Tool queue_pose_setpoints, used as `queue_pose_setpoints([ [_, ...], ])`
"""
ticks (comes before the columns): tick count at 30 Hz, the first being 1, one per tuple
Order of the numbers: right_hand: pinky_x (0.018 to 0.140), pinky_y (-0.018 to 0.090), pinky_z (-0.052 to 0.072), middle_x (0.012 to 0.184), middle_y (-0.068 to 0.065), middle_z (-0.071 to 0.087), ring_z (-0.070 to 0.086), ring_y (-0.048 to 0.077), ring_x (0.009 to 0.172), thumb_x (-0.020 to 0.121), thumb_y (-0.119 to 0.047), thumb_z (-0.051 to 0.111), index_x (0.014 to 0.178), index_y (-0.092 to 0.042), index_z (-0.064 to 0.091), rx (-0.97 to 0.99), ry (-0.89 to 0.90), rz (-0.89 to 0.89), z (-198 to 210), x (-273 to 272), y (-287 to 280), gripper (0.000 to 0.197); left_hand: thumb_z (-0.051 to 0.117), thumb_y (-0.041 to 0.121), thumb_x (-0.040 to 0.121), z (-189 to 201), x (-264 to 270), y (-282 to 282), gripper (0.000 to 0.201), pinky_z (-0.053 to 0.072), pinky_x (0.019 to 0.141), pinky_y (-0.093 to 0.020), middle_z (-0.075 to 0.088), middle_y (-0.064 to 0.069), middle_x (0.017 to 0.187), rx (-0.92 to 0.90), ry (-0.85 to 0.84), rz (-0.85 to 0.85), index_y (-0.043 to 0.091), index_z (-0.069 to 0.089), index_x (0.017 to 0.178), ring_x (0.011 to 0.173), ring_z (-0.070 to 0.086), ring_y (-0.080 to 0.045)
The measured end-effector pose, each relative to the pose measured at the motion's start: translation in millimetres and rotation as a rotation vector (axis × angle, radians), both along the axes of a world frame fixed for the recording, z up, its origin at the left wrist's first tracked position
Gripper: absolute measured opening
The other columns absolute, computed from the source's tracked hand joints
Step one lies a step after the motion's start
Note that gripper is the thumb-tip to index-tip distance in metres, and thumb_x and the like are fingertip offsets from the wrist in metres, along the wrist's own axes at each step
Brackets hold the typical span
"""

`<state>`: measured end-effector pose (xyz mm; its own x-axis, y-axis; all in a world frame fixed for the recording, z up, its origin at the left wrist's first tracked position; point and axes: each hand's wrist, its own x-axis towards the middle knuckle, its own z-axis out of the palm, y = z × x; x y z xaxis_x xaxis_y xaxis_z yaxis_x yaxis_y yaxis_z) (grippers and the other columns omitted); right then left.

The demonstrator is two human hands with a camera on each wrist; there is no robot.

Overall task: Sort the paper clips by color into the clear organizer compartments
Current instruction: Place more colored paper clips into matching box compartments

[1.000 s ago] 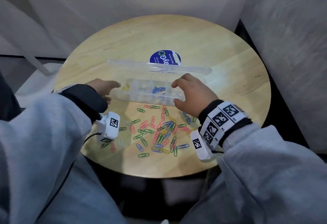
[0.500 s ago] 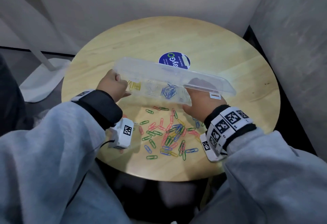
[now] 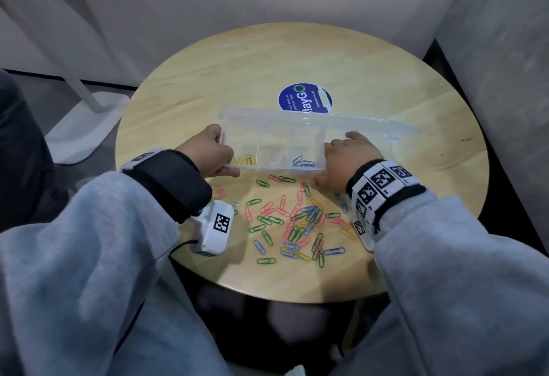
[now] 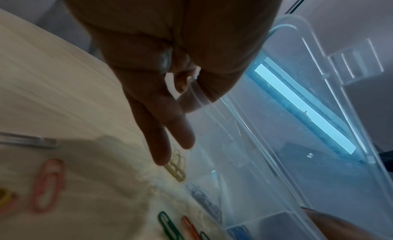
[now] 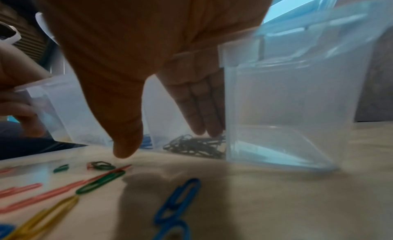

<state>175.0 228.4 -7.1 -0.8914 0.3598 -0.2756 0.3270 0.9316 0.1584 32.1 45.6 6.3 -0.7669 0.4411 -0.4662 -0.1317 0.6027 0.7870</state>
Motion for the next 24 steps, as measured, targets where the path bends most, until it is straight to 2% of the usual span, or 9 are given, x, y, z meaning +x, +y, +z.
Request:
queue_pose_setpoints([
  [4,0.104,0.034,0.027,0.105,0.003,0.068,0.060,0.021,0.099,0.085,-0.060,0.040,0.112,-0.018,0.057,0.035,-0.008,0.089,-5,-4,7,0.052,0.042,-0.005,0.084,-8,0,-4,0.031,0.033,0.062,-0.028,0.032,-0.005,0.078,0.038,-0.016,0.019,0.018,0.026,0.071,0.074,0.073,-0.033],
  [6,0.101,0.033,0.029,0.099,0.002,0.070,0.061,0.022,0.093,0.085,-0.060,0.039,0.105,-0.020,0.059,0.036,-0.017,0.111,-7,-6,10,0.049,0.039,-0.006,0.085,-11,3,-6,0.030,0.036,0.056,-0.029,0.033,-0.005,0.076,0.074,-0.039,0.032,0.017,0.027,0.071,0.071,0.071,-0.030],
  [9,0.099,0.033,0.027,0.090,-0.002,0.072,0.057,0.020,0.086,0.083,-0.062,0.038,0.099,-0.026,0.063,0.002,-0.055,0.085,-9,-9,12,0.047,0.035,-0.007,0.088,-15,6,-6,0.028,0.044,0.064,-0.036,0.034,-0.006,0.075,0.104,-0.100,0.039,0.016,0.030,0.073,0.073,0.068,-0.029],
  [11,0.099,0.032,0.026,0.087,-0.002,0.071,0.053,0.020,0.082,0.082,-0.062,0.039,0.096,-0.026,0.064,-0.010,-0.054,0.053,-10,-9,12,0.046,0.035,-0.006,0.088,-17,3,-5,0.029,0.044,0.059,-0.034,0.033,-0.006,0.077,0.109,-0.100,0.045,0.017,0.029,0.072,0.065,0.069,-0.027],
  [14,0.102,0.031,0.026,0.101,0.001,0.066,0.057,0.021,0.095,0.081,-0.054,0.046,0.103,-0.021,0.061,0.019,0.057,0.035,-12,-6,12,0.042,0.039,-0.007,0.086,-18,-6,-2,0.033,0.039,0.052,-0.024,0.031,-0.005,0.078,0.128,-0.075,0.055,0.018,0.026,0.069,0.062,0.070,-0.023],
  [17,0.111,0.031,0.020,0.121,0.002,0.055,0.050,0.022,0.118,0.081,-0.055,0.052,0.125,-0.015,0.048,0.021,0.069,-0.016,-12,-5,12,0.060,0.042,-0.008,0.084,-18,-10,0,0.032,0.040,0.062,-0.026,0.034,-0.005,0.076,0.156,-0.067,0.030,0.018,0.028,0.069,0.063,0.071,-0.023],
  [19,0.113,0.033,0.017,0.126,0.001,0.054,0.048,0.020,0.122,0.081,-0.055,0.052,0.130,-0.018,0.044,-0.012,0.028,-0.039,-9,-7,13,0.062,0.043,-0.007,0.083,-16,-10,0,0.032,0.042,0.066,-0.029,0.035,-0.006,0.079,0.176,-0.074,0.016,0.018,0.029,0.070,0.058,0.072,-0.019],
  [22,0.112,0.033,0.016,0.118,-0.004,0.062,0.053,0.015,0.116,0.082,-0.051,0.052,0.124,-0.024,0.049,-0.055,-0.030,-0.029,-4,-13,15,0.050,0.043,-0.007,0.084,-14,-9,-1,0.031,0.043,0.069,-0.030,0.035,-0.006,0.082,0.196,-0.093,0.014,0.018,0.030,0.071,0.060,0.071,-0.020],
  [24,0.110,0.033,0.017,0.102,-0.004,0.066,0.055,0.016,0.108,0.084,-0.050,0.050,0.115,-0.025,0.056,-0.032,-0.107,-0.022,-1,-16,15,0.041,0.041,-0.008,0.084,-13,-8,-2,0.032,0.042,0.065,-0.026,0.036,-0.005,0.078,0.196,-0.095,0.019,0.018,0.029,0.070,0.063,0.071,-0.023],
])
